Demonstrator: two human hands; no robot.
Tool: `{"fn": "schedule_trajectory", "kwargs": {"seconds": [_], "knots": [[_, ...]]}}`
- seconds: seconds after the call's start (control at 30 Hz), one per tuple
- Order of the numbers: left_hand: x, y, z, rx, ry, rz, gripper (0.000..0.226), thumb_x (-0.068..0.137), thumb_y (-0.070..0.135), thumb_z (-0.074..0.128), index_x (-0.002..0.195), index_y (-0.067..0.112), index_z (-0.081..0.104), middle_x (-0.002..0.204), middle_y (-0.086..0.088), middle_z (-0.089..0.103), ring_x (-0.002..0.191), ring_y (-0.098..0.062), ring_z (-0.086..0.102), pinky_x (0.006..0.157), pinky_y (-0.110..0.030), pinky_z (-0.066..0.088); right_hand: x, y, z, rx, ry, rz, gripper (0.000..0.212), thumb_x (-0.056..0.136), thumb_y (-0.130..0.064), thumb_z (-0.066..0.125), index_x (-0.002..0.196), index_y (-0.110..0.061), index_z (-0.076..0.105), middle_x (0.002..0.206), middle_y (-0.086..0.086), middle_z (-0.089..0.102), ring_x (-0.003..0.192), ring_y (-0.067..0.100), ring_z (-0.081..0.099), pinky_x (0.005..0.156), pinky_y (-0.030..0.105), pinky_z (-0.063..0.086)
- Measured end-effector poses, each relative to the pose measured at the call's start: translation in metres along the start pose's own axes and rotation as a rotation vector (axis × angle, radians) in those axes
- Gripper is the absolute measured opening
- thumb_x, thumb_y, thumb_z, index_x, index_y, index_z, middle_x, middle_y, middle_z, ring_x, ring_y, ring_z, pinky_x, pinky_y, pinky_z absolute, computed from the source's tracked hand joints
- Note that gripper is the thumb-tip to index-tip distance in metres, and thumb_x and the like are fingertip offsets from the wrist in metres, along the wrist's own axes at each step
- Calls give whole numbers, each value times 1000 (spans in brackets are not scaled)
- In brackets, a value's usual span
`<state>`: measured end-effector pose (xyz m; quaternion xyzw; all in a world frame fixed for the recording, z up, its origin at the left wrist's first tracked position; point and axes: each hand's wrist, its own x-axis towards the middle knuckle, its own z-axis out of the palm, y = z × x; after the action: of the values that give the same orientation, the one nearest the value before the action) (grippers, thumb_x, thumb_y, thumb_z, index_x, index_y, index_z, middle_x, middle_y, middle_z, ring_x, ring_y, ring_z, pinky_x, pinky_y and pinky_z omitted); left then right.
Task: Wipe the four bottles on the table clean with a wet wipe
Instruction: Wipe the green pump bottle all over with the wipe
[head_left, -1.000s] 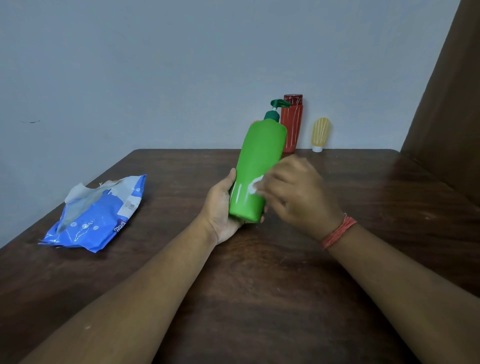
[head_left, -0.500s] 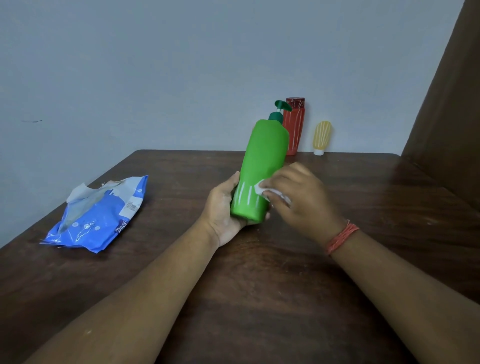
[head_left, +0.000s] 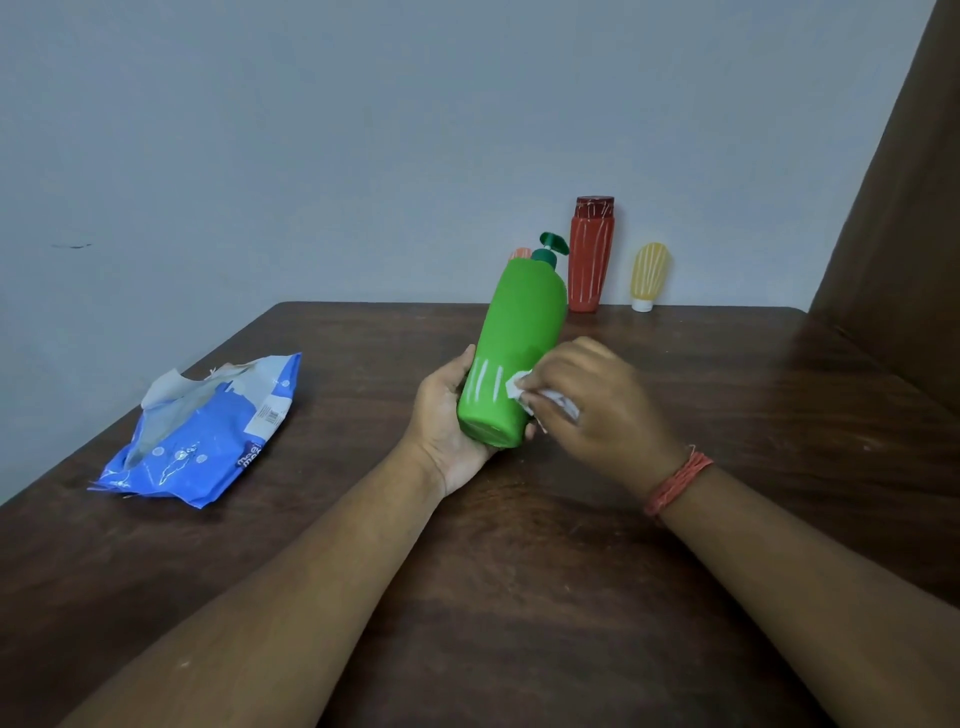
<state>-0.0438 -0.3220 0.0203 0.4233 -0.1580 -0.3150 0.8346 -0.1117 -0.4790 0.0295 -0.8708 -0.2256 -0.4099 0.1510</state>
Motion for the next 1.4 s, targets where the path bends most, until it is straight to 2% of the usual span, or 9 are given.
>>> {"fn": "schedule_trajectory", "kwargs": {"seconds": [0.1,0.23,0.4,0.57,0.8,0.93,1.1,1.27,1.4], "knots": [[-1,0,1,-10,30,4,51,104,40,36,98,9,77,97,-11,74,78,-24,71,69,-36,54,0,-3,-3,67,-20,-29,14,91,-22,67,91,-10,73,88,2,67,83,20,59,73,39,50],[-1,1,-1,-32,65,21,44,102,38,41,109,6,69,101,-13,73,87,-26,70,82,-38,53,2,-7,-6,131,-100,-119,9,89,-18,70,90,-10,73,88,1,66,83,18,59,74,36,49],[-2,3,-1,-129,58,42,72,101,62,31,118,1,65,105,-19,72,88,-29,72,70,-36,60,1,-10,-8,149,-86,-133,8,88,-16,71,88,-8,71,87,3,65,82,19,58,74,36,48],[-1,2,-1,-232,85,99,62,104,53,33,112,0,65,98,-19,72,83,-30,73,68,-38,62,1,-7,-7,124,-76,-137,11,90,-17,69,84,-8,67,85,3,63,81,22,56,75,41,48],[-3,2,1,-229,71,75,57,103,49,39,112,0,68,107,-19,71,90,-28,72,78,-36,60,0,-5,-6,88,79,-82,5,89,-12,70,87,-7,71,87,3,68,80,22,60,75,37,47],[-5,1,4,-140,4,6,62,102,55,38,119,3,69,122,-21,67,103,-32,69,89,-49,55,-1,1,-4,9,133,17,10,90,-17,69,85,-10,73,85,0,69,80,21,57,74,34,44],[-8,-4,10,108,4,-28,62,100,60,34,118,12,69,103,-15,70,84,-26,66,66,-38,56,1,8,-5,-32,222,173,7,90,-18,69,90,-13,74,87,0,68,83,22,56,73,39,47],[-5,-4,12,217,105,64,66,102,57,31,135,6,56,104,-17,67,78,-27,66,62,-37,53,3,4,-4,-71,69,9,13,93,-23,66,96,-15,75,88,-1,67,84,20,56,76,31,43],[-3,-9,15,374,147,138,58,106,51,28,134,5,50,104,-19,67,80,-33,67,57,-35,54,4,11,-9,-126,207,172,13,95,-21,65,100,-15,75,92,-1,68,88,22,58,81,23,37]]}}
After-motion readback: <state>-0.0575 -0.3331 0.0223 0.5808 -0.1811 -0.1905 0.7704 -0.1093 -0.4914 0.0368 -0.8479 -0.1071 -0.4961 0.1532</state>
